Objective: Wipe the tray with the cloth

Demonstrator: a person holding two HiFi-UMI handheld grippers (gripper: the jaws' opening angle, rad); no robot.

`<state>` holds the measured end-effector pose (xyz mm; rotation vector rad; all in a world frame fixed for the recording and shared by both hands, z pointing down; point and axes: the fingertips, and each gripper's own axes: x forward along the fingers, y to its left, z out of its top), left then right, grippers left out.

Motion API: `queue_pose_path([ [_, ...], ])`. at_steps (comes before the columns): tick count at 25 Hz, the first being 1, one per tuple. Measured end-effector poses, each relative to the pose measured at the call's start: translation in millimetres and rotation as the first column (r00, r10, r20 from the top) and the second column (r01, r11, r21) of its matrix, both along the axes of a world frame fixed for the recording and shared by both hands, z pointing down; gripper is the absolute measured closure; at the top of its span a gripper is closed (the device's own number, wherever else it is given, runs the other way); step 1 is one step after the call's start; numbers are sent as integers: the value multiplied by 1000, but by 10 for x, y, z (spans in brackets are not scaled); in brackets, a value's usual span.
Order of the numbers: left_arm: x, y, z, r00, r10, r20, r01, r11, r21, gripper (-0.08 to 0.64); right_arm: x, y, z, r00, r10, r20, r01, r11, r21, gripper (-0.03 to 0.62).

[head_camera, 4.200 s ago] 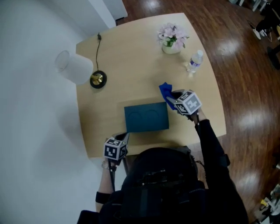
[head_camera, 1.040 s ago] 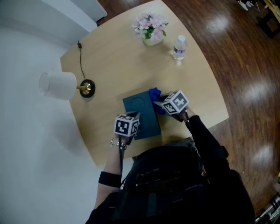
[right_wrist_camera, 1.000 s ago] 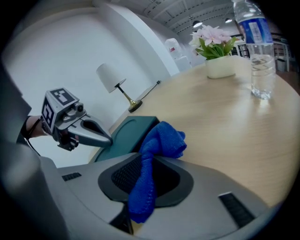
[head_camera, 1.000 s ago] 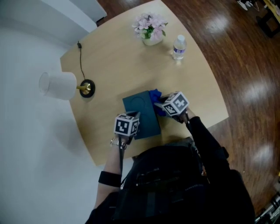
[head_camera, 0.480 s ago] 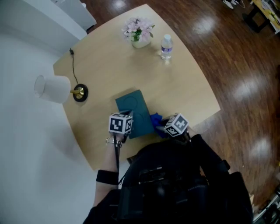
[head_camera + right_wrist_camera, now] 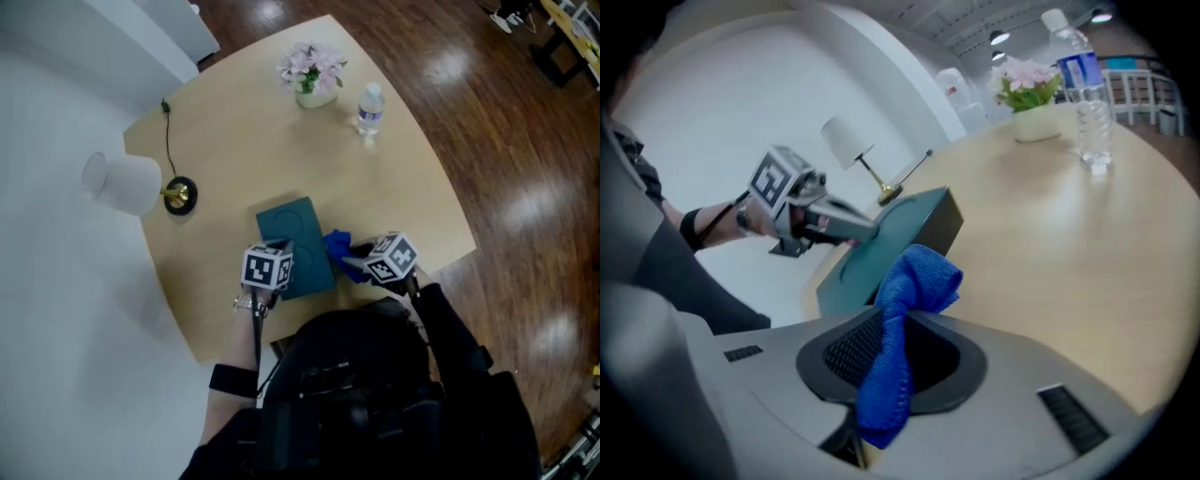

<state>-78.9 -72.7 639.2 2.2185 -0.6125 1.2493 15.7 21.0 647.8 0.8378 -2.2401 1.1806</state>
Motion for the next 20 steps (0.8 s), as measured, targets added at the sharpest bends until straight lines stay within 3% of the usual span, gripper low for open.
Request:
queue_pose_path([
  [6,-9,2,-3,1000,-22,12,22,1000,1,557,206,-1203,-148,988,140,-57,-133,985,109,511],
  [10,-8,-5,-6,999,-34,17,34,999,-4,557,166,-1662,-135,981,193,-34,-188,976,105,511],
  [14,8,-23,0,999,-35,20,35,999,1,557,165,-1672,-114,973,227,41,-229,971,64,511],
  [20,-13,-23,-11,1000,-26,17,26,1000,1,557,23,-1134,-75,969,219,116,-220,976,-8,511],
])
